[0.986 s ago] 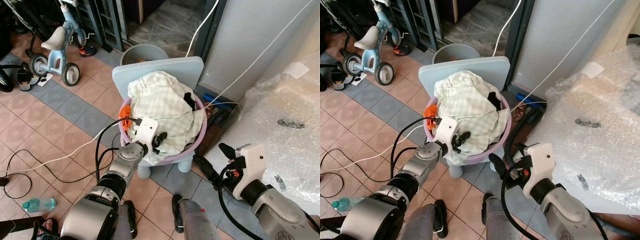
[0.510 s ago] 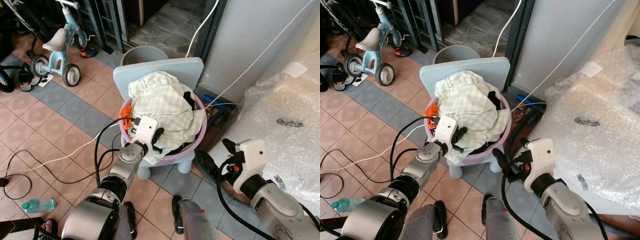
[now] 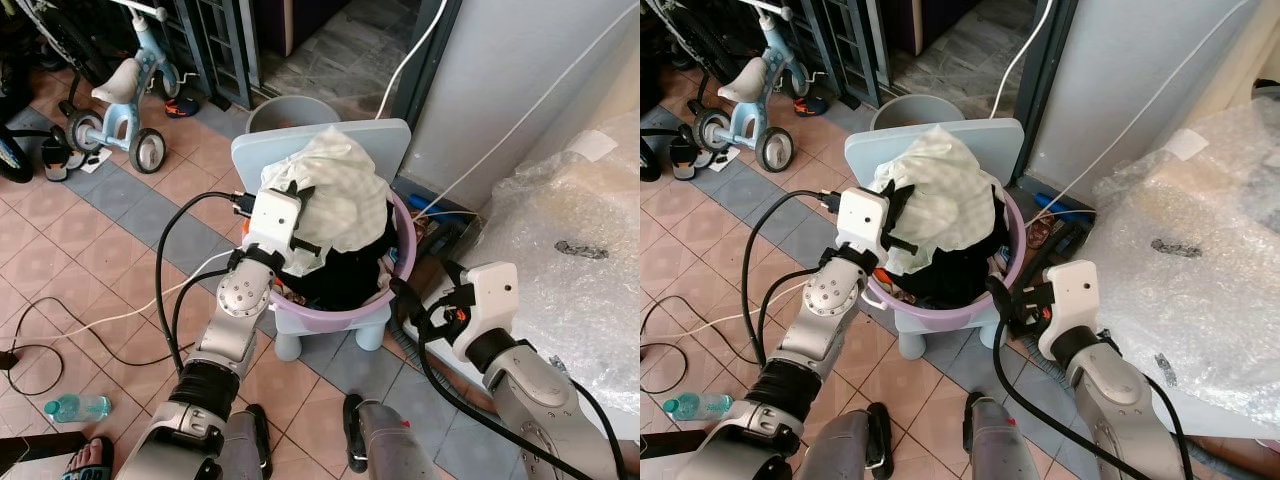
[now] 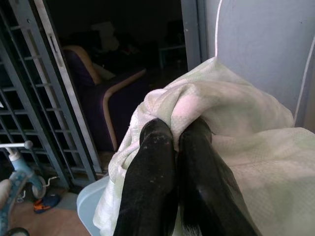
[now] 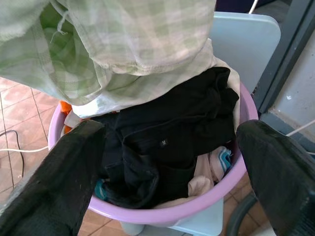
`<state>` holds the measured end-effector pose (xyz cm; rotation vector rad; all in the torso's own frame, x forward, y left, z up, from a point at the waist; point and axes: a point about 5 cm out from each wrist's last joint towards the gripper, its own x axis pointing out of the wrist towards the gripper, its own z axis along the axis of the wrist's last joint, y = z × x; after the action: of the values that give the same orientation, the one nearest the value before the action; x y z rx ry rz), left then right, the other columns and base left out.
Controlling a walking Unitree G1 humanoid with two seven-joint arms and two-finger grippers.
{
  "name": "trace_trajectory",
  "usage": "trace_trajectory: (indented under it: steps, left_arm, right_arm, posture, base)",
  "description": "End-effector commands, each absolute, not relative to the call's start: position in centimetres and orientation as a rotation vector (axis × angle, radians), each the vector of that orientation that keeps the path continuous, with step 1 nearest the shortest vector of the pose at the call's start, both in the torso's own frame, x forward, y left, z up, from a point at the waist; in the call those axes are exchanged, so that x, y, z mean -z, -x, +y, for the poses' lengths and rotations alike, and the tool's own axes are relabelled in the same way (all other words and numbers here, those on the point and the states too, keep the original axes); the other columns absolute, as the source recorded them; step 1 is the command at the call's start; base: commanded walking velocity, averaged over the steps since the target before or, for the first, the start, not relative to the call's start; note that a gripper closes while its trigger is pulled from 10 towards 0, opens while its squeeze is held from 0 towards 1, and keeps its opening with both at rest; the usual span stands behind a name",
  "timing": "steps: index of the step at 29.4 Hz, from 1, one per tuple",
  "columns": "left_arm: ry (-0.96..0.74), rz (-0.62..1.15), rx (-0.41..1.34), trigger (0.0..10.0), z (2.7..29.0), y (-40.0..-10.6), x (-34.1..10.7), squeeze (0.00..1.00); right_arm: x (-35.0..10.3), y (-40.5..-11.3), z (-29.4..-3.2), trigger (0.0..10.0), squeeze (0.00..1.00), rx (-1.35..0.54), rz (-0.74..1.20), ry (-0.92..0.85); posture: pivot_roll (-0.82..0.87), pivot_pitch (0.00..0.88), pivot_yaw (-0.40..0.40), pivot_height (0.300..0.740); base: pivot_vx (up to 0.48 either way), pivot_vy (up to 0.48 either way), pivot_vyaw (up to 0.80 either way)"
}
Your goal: Clothes washing
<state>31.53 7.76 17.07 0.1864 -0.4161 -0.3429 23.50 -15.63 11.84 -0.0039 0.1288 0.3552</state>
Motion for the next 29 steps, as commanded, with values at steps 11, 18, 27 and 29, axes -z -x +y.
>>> trace_trajectory:
  steps: [11, 18, 27, 29]
  left_arm:
    - [-0.304, -0.701, 0.330, 0.0, 8.3, -28.2, -24.4, 0.00]
    - [-0.157, -0.300, 0.065, 0.0, 13.0, -28.0, -18.4, 0.00]
    - [-0.159, -0.147, -0.026, 0.0, 14.0, -28.8, -15.4, 0.00]
    - [-0.148, -0.134, -0.036, 0.0, 13.9, -29.0, -15.5, 0.00]
  right_arm:
    - [-10.9, -24.8, -14.7, 10.0, 0.00, -0.323, 0.099, 0.007]
    - [-11.0, -25.2, -15.7, 10.0, 0.00, -0.210, 0.055, 0.006]
    - [-11.9, -28.5, -16.0, 10.0, 0.00, -0.099, -0.024, 0.034]
    - [-12.0, -28.7, -15.9, 10.0, 0.00, -0.092, -0.025, 0.032]
  posture:
    - [0.04, 0.115, 0.016, 0.740]
    - [0.04, 0.101, 0.021, 0.740]
    - [0.07, 0.039, -0.001, 0.740]
    - [0.07, 0.038, -0.003, 0.740]
  base:
    - [0.000, 0.000, 0.00]
    - [0.000, 0.000, 0.00]
    - [0.000, 0.000, 0.00]
    - [0.000, 0.000, 0.00]
